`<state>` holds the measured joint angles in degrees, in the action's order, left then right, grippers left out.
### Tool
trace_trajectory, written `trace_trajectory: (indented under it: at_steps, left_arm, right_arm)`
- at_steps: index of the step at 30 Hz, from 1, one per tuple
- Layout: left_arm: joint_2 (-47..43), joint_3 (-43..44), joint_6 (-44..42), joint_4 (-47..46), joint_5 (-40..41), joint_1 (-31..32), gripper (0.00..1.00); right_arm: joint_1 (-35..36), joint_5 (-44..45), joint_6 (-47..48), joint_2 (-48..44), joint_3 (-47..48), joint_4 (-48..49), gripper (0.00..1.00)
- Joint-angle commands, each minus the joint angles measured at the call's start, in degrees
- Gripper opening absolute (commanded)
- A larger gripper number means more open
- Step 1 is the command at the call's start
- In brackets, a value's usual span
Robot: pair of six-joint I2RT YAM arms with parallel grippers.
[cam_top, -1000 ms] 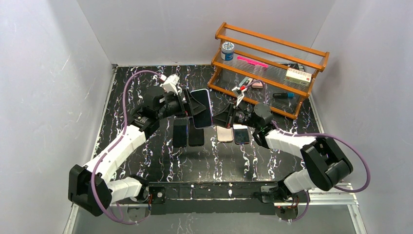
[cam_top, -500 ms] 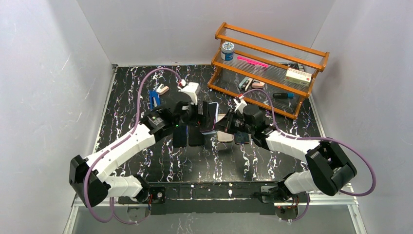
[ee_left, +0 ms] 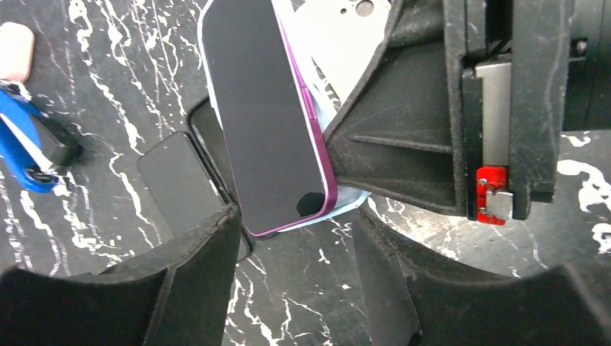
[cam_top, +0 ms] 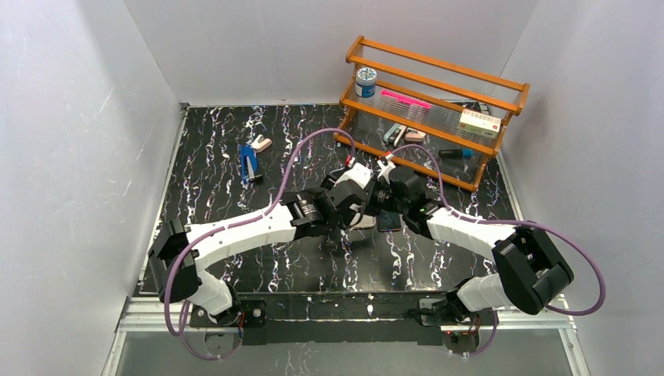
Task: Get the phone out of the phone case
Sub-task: Remove the phone case from the phone.
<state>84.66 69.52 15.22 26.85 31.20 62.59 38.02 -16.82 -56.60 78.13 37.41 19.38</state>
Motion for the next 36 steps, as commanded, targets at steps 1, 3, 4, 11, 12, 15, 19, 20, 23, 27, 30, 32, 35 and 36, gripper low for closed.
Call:
trace_trajectory:
  at_steps: [1,3,4,11,12,15,19,20,23,27,30,32,35,36]
  left_arm:
    - [1.14,3.2,-2.34,2.15,9.69,1.92,0.54]
    - [2.24,3.43,-2.83,2.15,11.4,2.37,0.51]
    - [2.79,3.66,-3.09,2.34,11.91,2.51,0.49]
    - [5.63,4.28,-4.75,2.49,15.36,3.41,0.38]
    - [5.69,4.33,-5.04,2.5,15.46,3.49,0.38]
    - [6.46,3.8,-5.9,2.34,15.45,3.59,0.38]
    - [9.28,2.82,-6.53,2.39,16.87,3.68,0.38]
    - [9.89,2.64,-6.44,2.4,17.52,3.64,0.38]
    - [11.69,2.39,-6.74,2.07,19.75,3.68,0.34]
    - [12.49,2.64,-7.56,1.32,21.11,3.93,0.19]
    - [11.76,2.72,-8.08,0.71,22.38,6.06,0.02]
    - [11.1,2.71,-8.13,0.63,23.83,8.02,0.0]
    - [10.1,2.62,-7.5,1.14,25.82,11.15,0.0]
    - [9.62,2.6,-6.89,1.56,26.42,12.24,0.0]
  right_arm:
    - [0.56,-1.72,-2.49,-0.89,3.48,4.62,0.01]
    - [0.73,-2.2,-2.78,-0.84,3.54,4.93,0.01]
    - [0.78,-2.43,-3.0,-0.79,3.55,4.97,0.01]
    - [0.98,-3.49,-3.74,-0.83,3.46,5.36,0.01]
    - [0.93,-3.53,-4.01,-0.87,3.4,5.47,0.01]
    - [0.98,-4.99,-5.64,-0.96,2.87,7.03,0.01]
    - [1.01,-6.54,-7.16,-1.45,3.13,8.22,0.01]
    - [1.0,-6.57,-7.27,-1.81,3.19,8.24,0.01]
    - [1.0,-6.61,-7.62,-3.17,3.28,8.2,0.01]
    - [1.01,-5.36,-7.69,-4.24,3.42,7.26,0.01]
    - [1.06,-3.32,-7.48,-4.33,3.25,6.77,0.01]
    - [1.01,-1.93,-7.52,-3.86,3.31,6.31,0.01]
    - [0.92,2.69,-8.07,-3.08,3.29,4.93,0.01]
    - [0.84,4.59,-8.06,-2.87,3.29,4.16,0.01]
